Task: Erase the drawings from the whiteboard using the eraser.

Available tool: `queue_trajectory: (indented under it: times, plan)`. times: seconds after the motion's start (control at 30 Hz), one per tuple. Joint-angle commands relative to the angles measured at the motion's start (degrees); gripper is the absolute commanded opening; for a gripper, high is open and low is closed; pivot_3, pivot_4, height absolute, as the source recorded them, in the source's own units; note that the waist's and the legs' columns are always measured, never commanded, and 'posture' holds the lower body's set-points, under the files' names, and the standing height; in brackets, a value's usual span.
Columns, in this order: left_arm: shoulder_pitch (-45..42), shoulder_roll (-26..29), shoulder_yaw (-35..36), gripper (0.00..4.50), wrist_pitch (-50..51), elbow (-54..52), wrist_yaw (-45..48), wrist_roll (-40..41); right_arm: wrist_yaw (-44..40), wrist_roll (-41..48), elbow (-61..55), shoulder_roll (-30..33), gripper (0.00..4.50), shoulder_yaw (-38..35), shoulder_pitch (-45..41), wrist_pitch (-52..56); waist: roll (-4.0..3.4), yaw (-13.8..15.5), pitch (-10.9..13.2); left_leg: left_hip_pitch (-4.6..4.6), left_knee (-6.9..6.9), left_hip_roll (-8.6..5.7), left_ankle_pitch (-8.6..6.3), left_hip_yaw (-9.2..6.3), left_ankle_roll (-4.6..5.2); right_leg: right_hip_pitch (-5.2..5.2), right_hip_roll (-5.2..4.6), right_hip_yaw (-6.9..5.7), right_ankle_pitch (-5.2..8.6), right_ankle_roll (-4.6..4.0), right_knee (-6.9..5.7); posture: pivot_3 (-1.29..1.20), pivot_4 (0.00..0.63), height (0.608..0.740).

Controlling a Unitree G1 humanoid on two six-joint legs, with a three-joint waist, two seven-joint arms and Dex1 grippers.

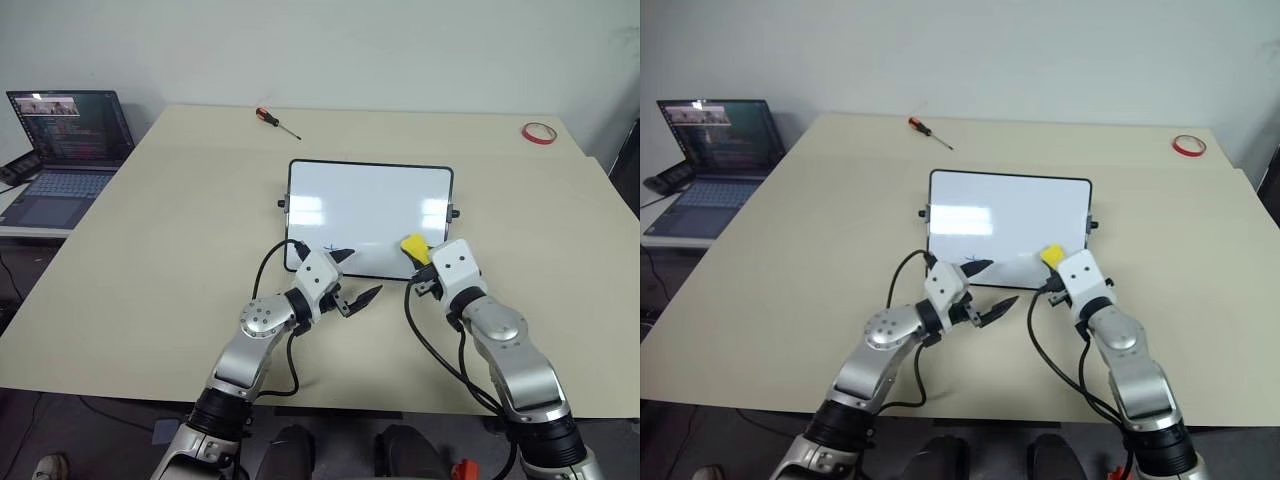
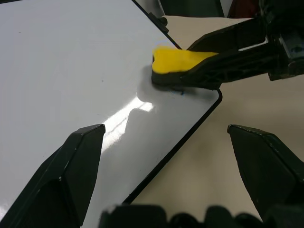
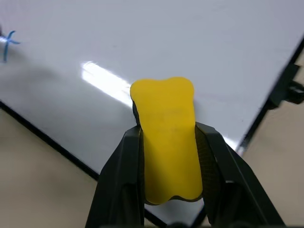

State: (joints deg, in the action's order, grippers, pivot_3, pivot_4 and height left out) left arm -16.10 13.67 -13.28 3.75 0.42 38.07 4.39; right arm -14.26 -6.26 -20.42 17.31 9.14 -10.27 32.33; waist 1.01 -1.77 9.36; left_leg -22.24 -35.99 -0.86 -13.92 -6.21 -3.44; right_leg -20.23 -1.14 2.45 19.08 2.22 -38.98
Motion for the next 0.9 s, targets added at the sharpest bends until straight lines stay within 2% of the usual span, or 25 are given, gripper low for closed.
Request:
queue_trajectory:
  times: [0.03, 0.27, 0.57, 0.77, 0.9]
  plan:
    - [0.1, 0.1, 0.2, 4.5, 0.0, -2.5, -0.5, 0.3, -0.6, -1.7, 1.3, 0.9, 1.18, 1.3, -1.0, -0.5, 0.0, 0.0, 0.0, 0.01, 0.0, 0.0, 0.0, 0.0, 0.0, 0.0, 0.0, 0.0, 0.0, 0.0, -0.01, 0.0, 0.15, 0.74]
    - [1.0, 0.4, 0.4, 4.5, 0.7, -3.9, -1.4, 0.1, -1.1, -5.6, 2.0, 6.1, 1.18, 0.7, 0.6, 2.4, 0.0, 0.1, 0.0, 0.13, -0.02, 0.0, 0.0, -0.01, 0.0, 0.1, 0.0, 0.0, 0.0, 0.0, -0.04, 0.0, 0.15, 0.74]
    - [1.3, 0.7, 0.2, 4.5, 0.8, -4.1, -1.4, 0.4, -2.6, -4.9, -3.0, 9.9, 1.18, -2.5, 8.5, 4.1, 0.04, 0.3, 0.0, 0.27, -0.05, -0.05, 0.0, -0.06, 0.0, 0.29, -0.01, -0.02, 0.0, 0.01, -0.03, 0.0, 0.15, 0.74]
    - [1.2, 0.7, 0.0, 4.5, 0.7, -3.8, -1.0, 0.4, -2.3, -4.5, -4.9, 9.2, 1.18, -4.1, 10.0, 3.9, 0.04, 0.2, 0.0, 0.33, -0.04, -0.03, 0.0, -0.04, 0.0, 0.33, -0.01, -0.02, 0.01, 0.01, -0.03, 0.0, 0.15, 0.74]
    - [1.7, 0.6, 0.6, 4.5, 0.9, -4.1, -2.0, 0.2, -1.4, -2.0, -6.2, 6.2, 1.18, -6.4, 8.2, 0.4, 0.05, 0.2, 0.0, 0.31, -0.04, -0.03, 0.0, -0.04, 0.0, 0.32, -0.01, -0.01, 0.01, 0.01, -0.02, 0.0, 0.15, 0.74]
